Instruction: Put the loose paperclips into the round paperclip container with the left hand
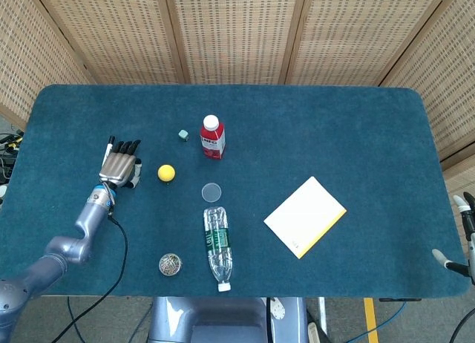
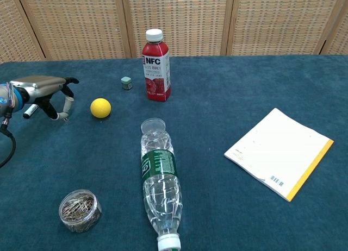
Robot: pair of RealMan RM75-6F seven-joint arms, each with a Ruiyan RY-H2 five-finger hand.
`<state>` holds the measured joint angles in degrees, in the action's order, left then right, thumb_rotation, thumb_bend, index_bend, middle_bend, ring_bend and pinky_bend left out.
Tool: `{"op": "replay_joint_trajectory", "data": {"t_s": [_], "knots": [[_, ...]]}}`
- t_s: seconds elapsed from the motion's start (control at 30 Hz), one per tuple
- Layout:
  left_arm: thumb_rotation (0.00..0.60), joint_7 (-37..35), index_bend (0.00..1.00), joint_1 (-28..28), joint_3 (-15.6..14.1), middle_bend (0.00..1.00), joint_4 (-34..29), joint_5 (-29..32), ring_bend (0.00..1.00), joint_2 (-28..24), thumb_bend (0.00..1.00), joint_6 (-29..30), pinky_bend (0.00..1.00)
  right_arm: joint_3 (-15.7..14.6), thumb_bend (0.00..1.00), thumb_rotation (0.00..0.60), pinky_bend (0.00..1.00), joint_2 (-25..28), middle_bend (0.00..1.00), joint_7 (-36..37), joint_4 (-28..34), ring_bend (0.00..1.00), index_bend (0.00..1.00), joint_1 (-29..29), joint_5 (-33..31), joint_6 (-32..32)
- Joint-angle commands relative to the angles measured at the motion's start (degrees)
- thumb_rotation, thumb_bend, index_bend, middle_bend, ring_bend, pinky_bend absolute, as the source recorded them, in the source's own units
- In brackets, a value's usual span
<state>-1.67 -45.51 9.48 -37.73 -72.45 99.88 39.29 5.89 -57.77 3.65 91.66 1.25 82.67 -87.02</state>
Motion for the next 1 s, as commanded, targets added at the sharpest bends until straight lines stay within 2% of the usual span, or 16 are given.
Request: {"op": "replay_joint_trajectory", "data": {"t_s": [0.03,0.17,0.3,0.5,0.6,1.0], "knots": [[0.600,-0.79,0.71,0.80,-0.37,0.00,-2.54,-1.11,0.00,-2.00,0.38,1.99,0.00,-0.02,0.00,0.600,0.00,0.01,0.00,0.04,-0.01,0.00,0.00,-0.02,0.05,-0.03],[0.600,-1.37,0.71,1.81,-0.82,0.00,-6.27,-2.23,0.00,-4.79,0.38,4.37,0.00,-0.10,0.00,0.600,0.00,0.03,0.00,0.02,0.09,0.00,0.00,-0.04,0.33,-0.18],[0.600,-2.45,0.71,4.11,-2.72,0.00,-15.36,-6.45,0.00,-10.39,0.39,10.83,0.00,-0.18,0.00,0.600,0.00,0.09,0.00,0.02,0.30,0.00,0.00,-0.04,0.66,-0.31],[0.600,-1.70,0.71,6.02,-5.22,0.00,-25.35,-10.99,0.00,-15.59,0.39,16.17,0.00,-0.22,0.00,0.600,0.00,0.10,0.00,-0.14,0.42,0.00,0.00,-0.02,0.81,-0.36],[0.600,-0.16,0.71,7.39,-8.07,0.00,-32.80,-15.29,0.00,-18.79,0.39,19.56,0.00,-0.26,0.00,0.600,0.00,0.15,0.00,-0.07,0.51,0.00,0.00,-0.11,0.87,-0.52],[0.600,6.15,0.71,9.99,-15.00,0.00,-47.76,-21.46,0.00,-23.79,0.39,20.79,0.00,-0.25,0.00,0.600,0.00,0.24,0.00,0.65,0.15,0.00,0.00,-0.16,0.67,-0.37]]}}
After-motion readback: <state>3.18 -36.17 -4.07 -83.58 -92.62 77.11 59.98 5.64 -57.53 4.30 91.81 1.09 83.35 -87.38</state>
